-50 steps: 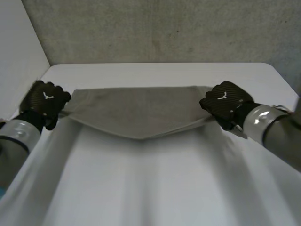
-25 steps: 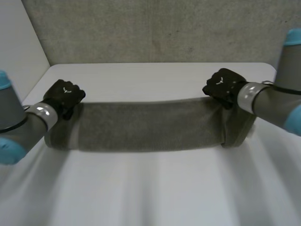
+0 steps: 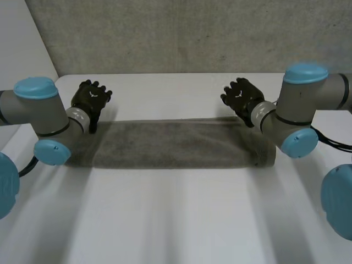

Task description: Fold the towel.

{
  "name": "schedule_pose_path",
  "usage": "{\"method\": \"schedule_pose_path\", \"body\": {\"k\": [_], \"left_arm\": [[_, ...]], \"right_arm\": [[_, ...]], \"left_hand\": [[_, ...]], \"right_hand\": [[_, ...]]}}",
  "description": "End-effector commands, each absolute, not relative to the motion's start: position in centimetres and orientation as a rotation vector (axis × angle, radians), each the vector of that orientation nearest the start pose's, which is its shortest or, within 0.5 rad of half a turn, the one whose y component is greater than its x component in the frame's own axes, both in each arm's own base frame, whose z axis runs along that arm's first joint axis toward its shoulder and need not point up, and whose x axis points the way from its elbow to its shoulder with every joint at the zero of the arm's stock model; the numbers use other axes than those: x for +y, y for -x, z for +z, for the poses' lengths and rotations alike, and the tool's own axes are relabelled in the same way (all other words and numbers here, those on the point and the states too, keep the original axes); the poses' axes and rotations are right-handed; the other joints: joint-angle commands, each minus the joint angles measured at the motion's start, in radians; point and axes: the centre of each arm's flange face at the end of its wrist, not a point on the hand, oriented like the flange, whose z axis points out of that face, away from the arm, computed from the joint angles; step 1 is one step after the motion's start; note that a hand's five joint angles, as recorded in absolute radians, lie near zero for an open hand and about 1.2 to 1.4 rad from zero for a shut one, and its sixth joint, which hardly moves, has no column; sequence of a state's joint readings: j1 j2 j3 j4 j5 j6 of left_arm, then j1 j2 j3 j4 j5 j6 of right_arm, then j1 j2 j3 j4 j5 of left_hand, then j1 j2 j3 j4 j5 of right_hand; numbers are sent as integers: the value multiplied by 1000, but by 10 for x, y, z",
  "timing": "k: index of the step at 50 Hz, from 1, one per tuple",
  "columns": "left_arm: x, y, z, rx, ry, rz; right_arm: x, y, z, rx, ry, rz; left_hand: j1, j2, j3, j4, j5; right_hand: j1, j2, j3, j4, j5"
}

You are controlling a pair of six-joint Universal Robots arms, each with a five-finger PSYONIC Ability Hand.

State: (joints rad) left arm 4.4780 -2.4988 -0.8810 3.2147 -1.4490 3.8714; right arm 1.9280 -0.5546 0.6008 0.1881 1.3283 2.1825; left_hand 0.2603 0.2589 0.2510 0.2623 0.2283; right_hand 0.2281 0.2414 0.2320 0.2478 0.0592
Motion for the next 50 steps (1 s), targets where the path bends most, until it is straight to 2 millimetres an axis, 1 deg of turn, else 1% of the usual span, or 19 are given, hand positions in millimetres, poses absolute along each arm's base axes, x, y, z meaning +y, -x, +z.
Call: {"method": "schedule_pose_path", "body": {"k": [1,2,5,7,11,13,19,21,27,29,32,33,34,39,40,41,43,46,50], "left_arm": [[-407,239,173,1954,-1119,-1842],[-397,235,177,1966,-1124,-1831],[-387,232,180,1977,-1128,-1824],[-367,226,183,2001,-1141,-1806],[-347,224,181,2012,-1171,-1805],[-332,223,177,2011,-1197,-1817],[-314,224,173,2000,-1231,-1849],[-308,225,170,1992,-1238,-1858],[-304,225,164,1993,-1239,-1859],[-302,225,160,2006,-1244,-1847],[-301,225,158,2010,-1248,-1844],[-301,225,157,2012,-1248,-1842],[-302,225,157,2012,-1247,-1841],[-302,224,159,2009,-1242,-1846],[-302,224,159,2008,-1241,-1845],[-302,224,159,2008,-1241,-1845],[-303,222,161,2004,-1233,-1847],[-304,221,161,2004,-1229,-1847],[-305,221,163,2001,-1222,-1851]], "right_arm": [[-354,-306,200,1947,1621,-1953],[-339,-301,206,1945,1605,-1954],[-325,-295,209,1940,1594,-1980],[-303,-284,209,1933,1556,-2042],[-292,-271,202,1997,1498,-2075],[-285,-263,188,2115,1432,-2018],[-286,-259,167,2206,1412,-1940],[-294,-255,145,2269,1422,-1870],[-311,-248,130,2318,1395,-1844],[-318,-247,118,2343,1397,-1811],[-321,-246,116,2352,1388,-1810],[-325,-244,115,2366,1379,-1815],[-330,-240,117,2379,1363,-1833],[-344,-220,128,2442,1303,-1906],[-349,-213,145,2457,1272,-1982],[-349,-213,145,2457,1271,-1983],[-359,-191,183,2463,1197,-2145],[-366,-177,198,2484,1190,-2205],[-381,-169,224,2447,1357,-2378]], "left_hand": [[-82,-81,-73,-84,-225],[-82,-81,-73,-84,-225],[-82,-81,-73,-84,-225],[-82,-81,-73,-84,-225],[-82,-81,-73,-84,-225],[-82,-81,-73,-84,-225],[-82,-81,-73,-84,-225],[-82,-81,-73,-84,-225],[-82,-81,-73,-84,-225],[-82,-81,-73,-84,-225],[-82,-81,-73,-84,-225],[-82,-81,-73,-84,-225],[-82,-81,-73,-84,-225],[-82,-81,-73,-84,-225],[-82,-81,-73,-84,-225],[-82,-81,-73,-84,-225],[-82,-81,-73,-84,-225],[-82,-81,-73,-84,-225],[-82,-81,-73,-84,-225]], "right_hand": [[-54,-67,-57,-73,-59],[-54,-67,-57,-73,-59],[-54,-67,-57,-73,-59],[-54,-67,-57,-73,-59],[-54,-67,-57,-73,-59],[29,16,25,10,24],[95,81,91,75,89],[165,151,161,145,159],[315,302,311,295,309],[507,494,503,488,502],[650,636,646,630,644],[856,843,852,836,850],[1140,1127,1136,1120,1134],[1168,1155,1164,1148,1163],[1168,1155,1164,1148,1163],[1168,1155,1164,1148,1163],[1168,1155,1164,1148,1163],[1168,1155,1164,1148,1163],[1168,1155,1164,1148,1163]]}}
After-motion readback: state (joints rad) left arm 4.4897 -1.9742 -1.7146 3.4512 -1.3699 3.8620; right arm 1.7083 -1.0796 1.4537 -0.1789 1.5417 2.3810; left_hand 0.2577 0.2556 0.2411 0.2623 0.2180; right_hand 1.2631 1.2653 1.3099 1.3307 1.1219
